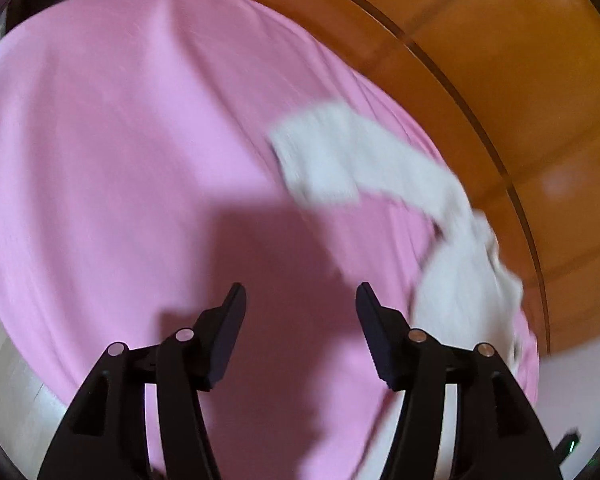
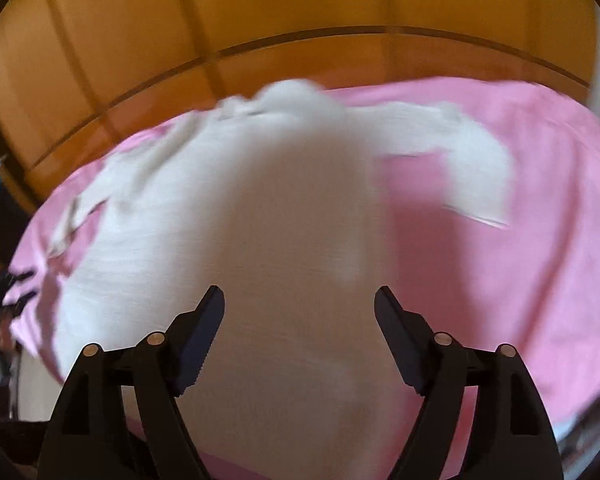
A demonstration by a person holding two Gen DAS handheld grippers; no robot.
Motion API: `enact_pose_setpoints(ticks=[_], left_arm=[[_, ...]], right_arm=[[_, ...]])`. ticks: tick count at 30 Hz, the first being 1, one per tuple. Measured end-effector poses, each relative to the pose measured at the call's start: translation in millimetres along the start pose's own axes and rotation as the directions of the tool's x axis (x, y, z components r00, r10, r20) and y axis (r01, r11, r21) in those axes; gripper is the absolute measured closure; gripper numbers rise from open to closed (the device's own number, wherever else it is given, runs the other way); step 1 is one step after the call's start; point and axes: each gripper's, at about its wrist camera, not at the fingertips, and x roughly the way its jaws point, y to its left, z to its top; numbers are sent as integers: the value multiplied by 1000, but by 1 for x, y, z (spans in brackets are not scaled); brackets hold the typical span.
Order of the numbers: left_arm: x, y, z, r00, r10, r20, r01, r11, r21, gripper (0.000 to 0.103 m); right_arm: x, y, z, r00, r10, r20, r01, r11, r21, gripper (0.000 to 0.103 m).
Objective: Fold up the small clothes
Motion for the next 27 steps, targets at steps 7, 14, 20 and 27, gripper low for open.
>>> enact_pose_setpoints(ticks=[7,14,20,27], left_arm=[[19,-28,45,989,109,98,-117,990,73,34],[95,-69,57,940,331,79,-340,897,283,47],[76,-47,102,948,290,127,-310,933,182,94],[-61,5,153,921,220,322,-254,965,67,94]], right_arm=[[67,98,13,983,155,-99,-165,981,-102,27],[107,138,-3,969,175,-178,-202,968,-147,27],[107,144,-12,975,156,-160,-189,958,-217,26],[107,129,13,944,252,-213,-290,941,-174,29]])
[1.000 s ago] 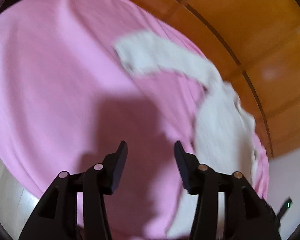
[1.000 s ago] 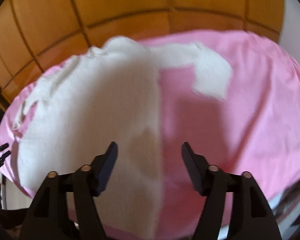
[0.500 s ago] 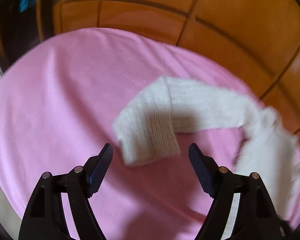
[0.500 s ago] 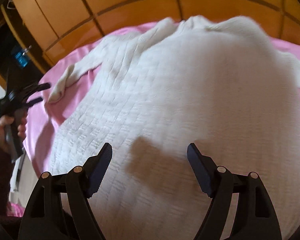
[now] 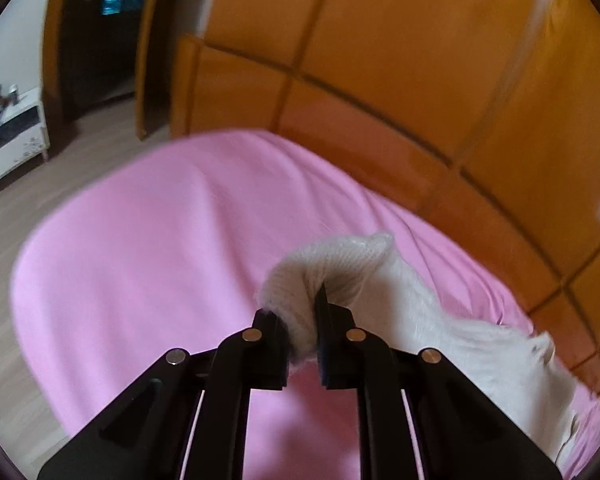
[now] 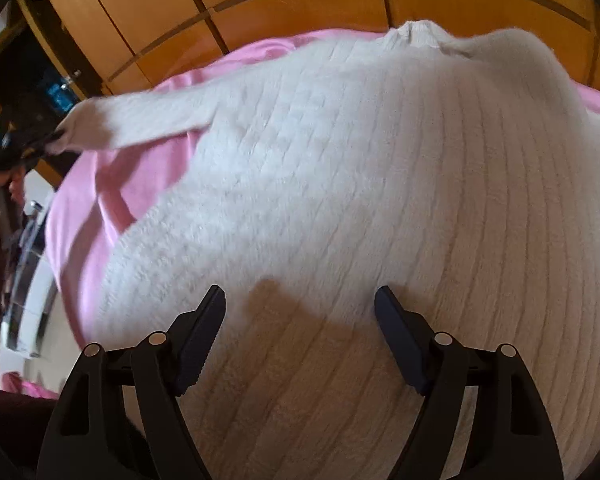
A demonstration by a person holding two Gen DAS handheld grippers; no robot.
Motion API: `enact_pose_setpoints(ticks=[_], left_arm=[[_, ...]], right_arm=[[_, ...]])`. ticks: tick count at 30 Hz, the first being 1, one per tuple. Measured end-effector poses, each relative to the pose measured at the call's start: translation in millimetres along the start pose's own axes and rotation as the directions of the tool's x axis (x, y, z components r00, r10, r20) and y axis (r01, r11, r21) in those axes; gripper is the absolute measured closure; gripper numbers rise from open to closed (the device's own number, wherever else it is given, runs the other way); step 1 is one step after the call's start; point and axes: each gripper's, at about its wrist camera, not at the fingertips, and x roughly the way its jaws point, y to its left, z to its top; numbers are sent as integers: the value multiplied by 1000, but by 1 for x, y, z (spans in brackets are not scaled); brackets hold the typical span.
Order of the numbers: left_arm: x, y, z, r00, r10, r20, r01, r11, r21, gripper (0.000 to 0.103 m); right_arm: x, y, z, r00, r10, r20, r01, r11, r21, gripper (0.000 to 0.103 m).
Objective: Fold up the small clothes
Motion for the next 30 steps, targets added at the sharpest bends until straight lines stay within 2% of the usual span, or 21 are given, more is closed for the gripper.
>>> enact_pose_setpoints(ticks=[2,4,8,10,15,17,20,22,25,27,28,29,30], left_arm=[[-8,12,-4,1000,-19,-19,20,1000,18,94],[-9,18,-19,998,-29,-49,31,999,44,94],[-10,18,-54,988,-143,-59,146,988,47,94],[-9,15,-64,980,-186,-65,190,981,49,94],[-18,13,-65,976,-209,-56,213,974,81,93],[-24,18,-68,976,-209,-59,214,974,79,93],[-19,31,-64,976,-207,-70,210,977,37,93],[-9,39,-57,980,-181,-85,183,983,13,93],[6,47,-46,994,-90,-61,91,996,9,86],[8,60,-35,1000,-29,2,29,998,-52,63],[8,70,-29,1000,15,27,-12,995,-100,43],[8,84,-25,997,62,41,-55,985,-162,41],[8,91,-24,995,93,37,-85,979,-185,41]], right_arm=[[-2,-5,18,1000,22,14,-22,1000,5,30],[-1,-9,47,999,2,39,-2,1000,-13,32],[26,-9,124,997,-53,56,56,997,-48,34],[46,-4,159,997,-53,46,57,996,-73,34],[102,20,230,992,-127,27,129,982,-140,34],[132,26,250,989,-146,-12,143,979,-148,34],[165,27,261,979,-198,-48,189,970,-155,34],[181,29,260,967,-248,-57,235,956,-177,40],[186,33,255,954,-300,0,294,934,-203,38],[185,33,253,941,-337,36,337,920,-201,31],[182,33,251,941,-337,45,339,920,-198,31],[176,35,250,939,-338,63,343,919,-194,31],[167,37,248,937,-338,88,349,918,-189,31]])
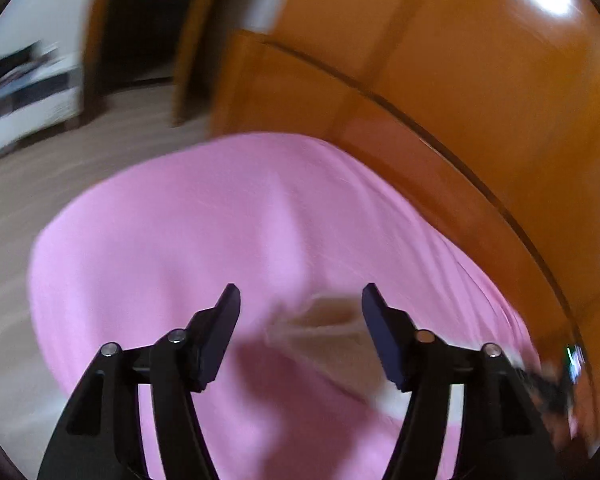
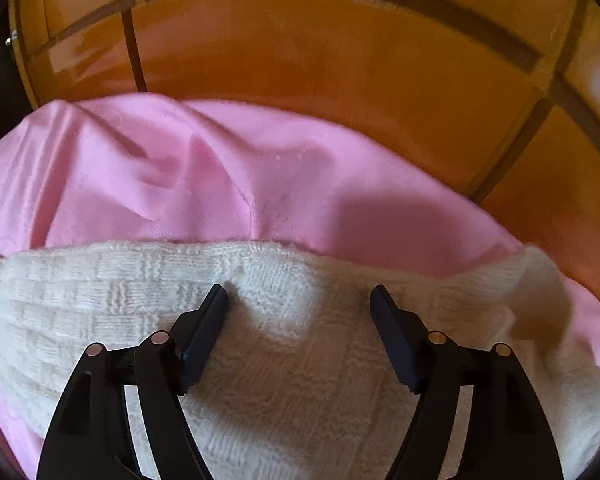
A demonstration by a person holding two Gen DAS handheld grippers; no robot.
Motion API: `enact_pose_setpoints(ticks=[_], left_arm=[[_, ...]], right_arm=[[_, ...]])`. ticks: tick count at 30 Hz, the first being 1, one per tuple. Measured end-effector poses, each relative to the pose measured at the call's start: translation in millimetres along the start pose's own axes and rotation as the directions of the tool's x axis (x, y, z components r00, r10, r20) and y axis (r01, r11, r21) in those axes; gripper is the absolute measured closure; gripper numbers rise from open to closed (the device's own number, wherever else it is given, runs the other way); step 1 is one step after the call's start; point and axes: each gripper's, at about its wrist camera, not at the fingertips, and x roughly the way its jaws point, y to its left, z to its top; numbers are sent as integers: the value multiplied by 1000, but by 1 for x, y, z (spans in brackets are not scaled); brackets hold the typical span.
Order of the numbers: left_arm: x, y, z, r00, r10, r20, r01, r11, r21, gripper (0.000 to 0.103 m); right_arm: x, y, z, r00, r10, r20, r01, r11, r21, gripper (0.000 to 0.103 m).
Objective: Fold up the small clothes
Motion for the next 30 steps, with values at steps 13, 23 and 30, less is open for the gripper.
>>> enact_pose_setpoints(ticks=[13,23,30], left_arm=[[46,30,-36,986,-31,-163,14,994,-109,39],[48,23,-24,989,12,-147,-28,994,-107,98],[-33,-3,-80,969,-185,-163,184,983,-24,60]], right_arm=[[-107,9,-108,981,191,18,-191,982,7,25],[-146,26,-206,965,242,-96,-242,970,20,22],[-158,34,-221,982,183,-45,-182,983,19,22]])
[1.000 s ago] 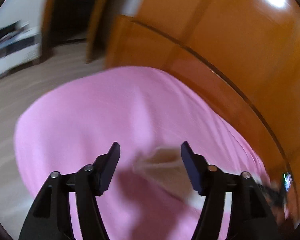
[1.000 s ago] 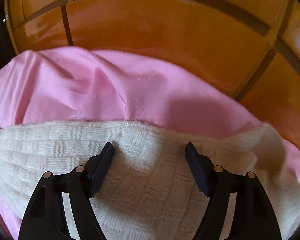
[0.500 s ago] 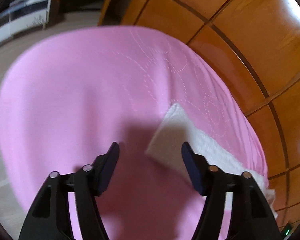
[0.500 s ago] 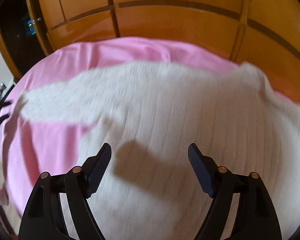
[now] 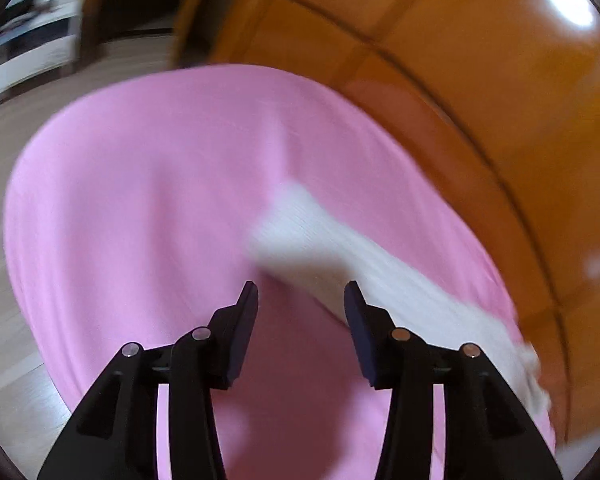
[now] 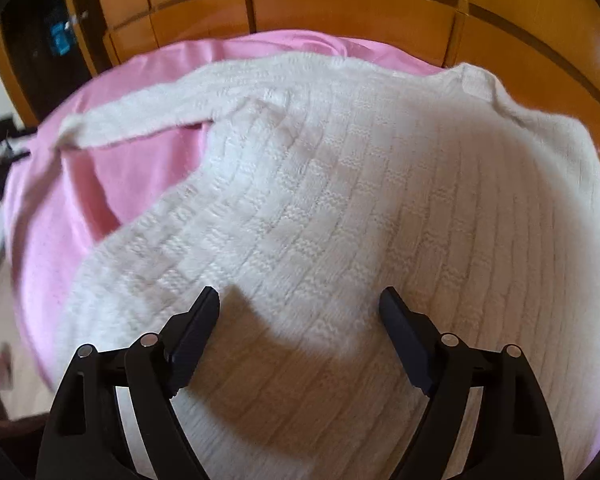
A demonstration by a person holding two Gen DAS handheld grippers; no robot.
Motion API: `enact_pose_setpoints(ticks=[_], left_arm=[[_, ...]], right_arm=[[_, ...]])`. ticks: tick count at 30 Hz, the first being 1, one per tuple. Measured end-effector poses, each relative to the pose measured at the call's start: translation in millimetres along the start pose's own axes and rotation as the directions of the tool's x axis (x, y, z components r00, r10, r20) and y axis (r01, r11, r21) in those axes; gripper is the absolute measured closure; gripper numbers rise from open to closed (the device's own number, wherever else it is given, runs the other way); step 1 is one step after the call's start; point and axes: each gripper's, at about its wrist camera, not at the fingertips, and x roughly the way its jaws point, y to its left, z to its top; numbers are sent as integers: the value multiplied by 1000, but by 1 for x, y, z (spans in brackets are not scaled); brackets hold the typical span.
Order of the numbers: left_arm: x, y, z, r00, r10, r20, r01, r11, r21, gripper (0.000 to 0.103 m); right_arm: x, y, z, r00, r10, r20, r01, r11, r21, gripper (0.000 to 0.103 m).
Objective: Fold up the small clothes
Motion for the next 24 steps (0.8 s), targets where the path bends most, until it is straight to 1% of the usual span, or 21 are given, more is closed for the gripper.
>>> enact_pose_setpoints(ticks=[1,2,3,4,6,7,8,9,10,12,13,14,16,17,18,19,20,21,22,23,24], left_arm=[[-5,-9,-13,997,-67,-27,68,997,31,58],[-12,-23,-32,987,-140,-76,146,987,69,56],[-17,-35,-49,976,-184,-114,196,975,102,54],[-22,-50,-71,963,-221,-154,244,958,151,50],[-28,-72,-108,927,-285,-243,337,918,210,49],[-29,-84,-129,902,-314,-296,384,897,219,48],[-28,-94,-146,880,-332,-341,418,881,222,46],[-30,-101,-162,867,-338,-367,436,871,228,46],[-22,-111,-172,852,-340,-398,451,862,230,46],[-13,-123,-193,819,-339,-463,481,846,232,48],[-8,-130,-202,814,-318,-486,477,844,245,49],[-7,-137,-209,807,-311,-502,481,839,253,55],[-7,-147,-224,786,-314,-533,499,830,247,64],[-6,-151,-230,781,-311,-542,503,828,250,76],[5,-156,-226,778,-302,-550,503,825,258,86],[6,-159,-232,785,-279,-553,490,825,280,97],[7,-155,-227,790,-272,-550,484,827,287,97],[2,-154,-227,791,-283,-542,489,825,284,98],[-1,-154,-229,800,-280,-532,483,825,292,98],[-6,-151,-226,807,-274,-524,477,826,302,98],[-9,-145,-220,807,-277,-522,478,825,301,98]], right_arm=[[-7,-6,-2,1000,2,10,-2,1000,22,22],[-15,-16,-5,1000,-3,20,2,999,48,22],[-20,-26,-7,1000,-14,24,12,998,69,22],[-28,-37,-13,999,-34,28,32,995,95,22],[-46,-67,-26,995,-91,36,84,983,161,22],[-56,-85,-37,991,-131,35,121,972,199,22],[-64,-99,-46,987,-160,31,149,963,226,22],[-77,-118,-61,978,-208,25,194,943,271,22],[-86,-132,-74,971,-240,16,224,926,303,22],[-103,-164,-102,950,-311,-21,297,880,370,22],[-109,-175,-117,942,-333,-41,322,860,396,22],[-116,-188,-135,936,-347,-68,341,836,431,22],[-125,-197,-157,932,-351,-92,352,814,462,22],[-128,-200,-170,933,-345,-99,349,808,475,22],[-131,-202,-177,939,-330,-101,336,807,485,22],[-130,-202,-182,947,-305,-103,315,808,497,22],[-130,-199,-187,957,-271,-102,284,817,502,36],[-131,-195,-189,964,-250,-92,262,830,493,58],[-133,-190,-188,970,-231,-81,241,846,476,70],[-134,-182,-184,975,-210,-72,220,868,445,93],[-137,-178,-182,976,-206,-69,216,879,426,97]])
